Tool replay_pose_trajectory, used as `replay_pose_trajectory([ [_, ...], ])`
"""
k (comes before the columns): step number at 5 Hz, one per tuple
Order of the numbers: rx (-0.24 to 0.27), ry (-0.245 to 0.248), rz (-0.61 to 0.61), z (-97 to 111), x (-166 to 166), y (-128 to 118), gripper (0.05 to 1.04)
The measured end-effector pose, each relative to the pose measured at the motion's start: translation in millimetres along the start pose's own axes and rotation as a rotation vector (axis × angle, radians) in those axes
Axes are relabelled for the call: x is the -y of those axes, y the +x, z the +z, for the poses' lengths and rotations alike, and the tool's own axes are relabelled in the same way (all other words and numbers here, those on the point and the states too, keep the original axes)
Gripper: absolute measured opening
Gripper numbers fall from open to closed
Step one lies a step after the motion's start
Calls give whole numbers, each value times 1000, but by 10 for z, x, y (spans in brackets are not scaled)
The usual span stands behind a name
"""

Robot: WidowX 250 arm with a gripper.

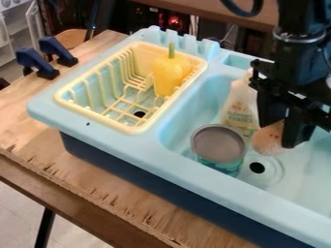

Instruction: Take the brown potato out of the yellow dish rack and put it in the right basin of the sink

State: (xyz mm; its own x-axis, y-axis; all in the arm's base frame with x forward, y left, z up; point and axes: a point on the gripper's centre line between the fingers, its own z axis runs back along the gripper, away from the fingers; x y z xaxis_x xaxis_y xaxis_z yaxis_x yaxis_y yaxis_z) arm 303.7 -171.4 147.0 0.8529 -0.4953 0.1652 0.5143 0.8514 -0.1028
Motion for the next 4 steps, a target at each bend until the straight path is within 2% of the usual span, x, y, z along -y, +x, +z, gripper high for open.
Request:
replay_pose_trajectory([
  [1,93,-19,21,-145,-40,102,500],
  [2,81,-78,-88,-293,33,122,500],
  [3,22,-111,-190,-468,75,102,500],
  [4,6,-86,-240,-582,123,137,500],
])
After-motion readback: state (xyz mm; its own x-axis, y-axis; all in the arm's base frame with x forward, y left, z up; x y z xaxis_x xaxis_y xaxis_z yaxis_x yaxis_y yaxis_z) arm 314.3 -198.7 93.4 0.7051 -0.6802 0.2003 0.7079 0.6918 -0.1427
